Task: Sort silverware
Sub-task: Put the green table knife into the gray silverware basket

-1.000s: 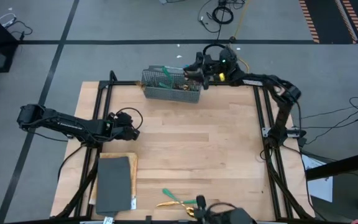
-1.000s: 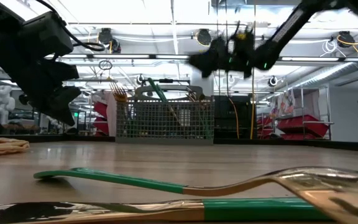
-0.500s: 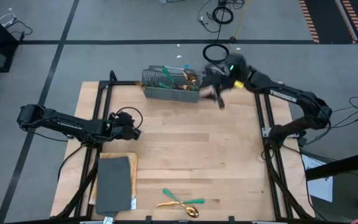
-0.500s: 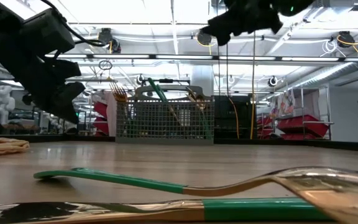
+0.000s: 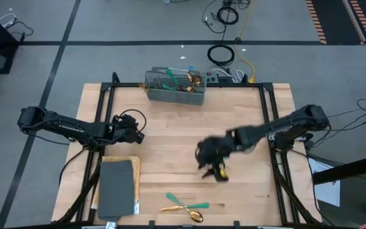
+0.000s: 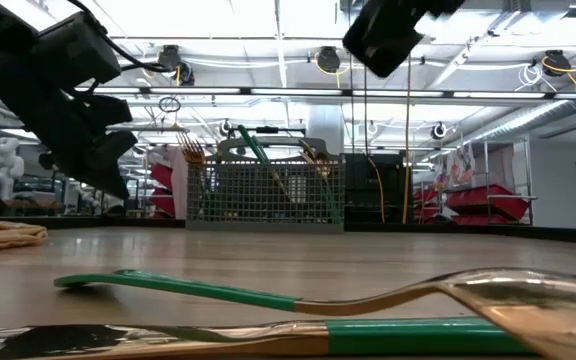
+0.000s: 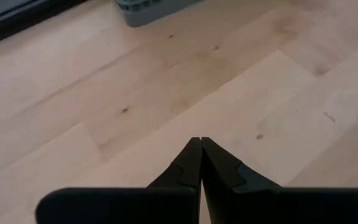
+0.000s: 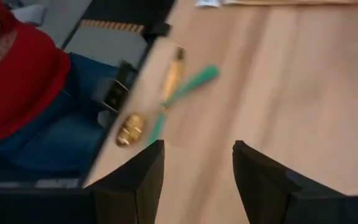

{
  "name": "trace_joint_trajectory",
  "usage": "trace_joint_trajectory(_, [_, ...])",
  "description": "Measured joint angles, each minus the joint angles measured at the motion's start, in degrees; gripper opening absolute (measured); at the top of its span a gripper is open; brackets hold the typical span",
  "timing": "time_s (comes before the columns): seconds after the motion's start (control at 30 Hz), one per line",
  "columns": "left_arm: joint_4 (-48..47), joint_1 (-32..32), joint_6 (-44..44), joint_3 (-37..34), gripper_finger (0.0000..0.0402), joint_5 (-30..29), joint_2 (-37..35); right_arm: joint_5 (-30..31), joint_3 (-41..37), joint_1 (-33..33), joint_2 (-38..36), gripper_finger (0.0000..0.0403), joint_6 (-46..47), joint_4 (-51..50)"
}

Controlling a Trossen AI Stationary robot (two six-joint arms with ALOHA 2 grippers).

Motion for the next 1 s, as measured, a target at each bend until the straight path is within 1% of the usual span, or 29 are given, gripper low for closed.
trace_joint_trajectory(0.13, [-0.1, 0.0, 0.2, 0.0, 0.0011, 2.0, 0.0, 2.6, 0.0, 6.6, 4.5, 0.0176, 6.1, 7.6])
trace_joint_trajectory(0.27, [0.3, 0.0, 0.2, 0.0, 0.0011, 3.5, 0.0, 2.9, 1.6, 9.5, 10.0, 0.0176, 10.8, 11.7])
trace_joint_trajectory(0.43, [1.3, 0.0, 0.6, 0.0, 0.0011, 6.5, 0.0, 2.9, 7.7, 10.6, 19.0, 0.0176, 14.1, 9.9])
trace_joint_trajectory(0.53, [1.2, 0.0, 0.8, 0.0, 0.0011, 8.0, 0.0, 2.8, 11.9, 12.3, 23.9, 0.0176, 14.9, 7.5])
trace_joint_trajectory(0.67, [1.2, 0.0, 2.1, 0.0, 0.0011, 9.4, 0.0, 2.9, 17.2, 14.5, 29.6, 0.0176, 16.7, 7.4])
trace_joint_trajectory(0.83, [1.3, 0.0, 2.2, 0.0, 0.0011, 9.7, 0.0, 5.0, 23.5, 16.1, 34.5, 0.0176, 17.8, 7.0])
trace_joint_trajectory(1.0, [1.3, 0.0, 3.6, 0.0, 0.0011, 10.3, 0.0, 8.5, 27.1, 16.3, 37.6, 0.0176, 17.8, 4.6])
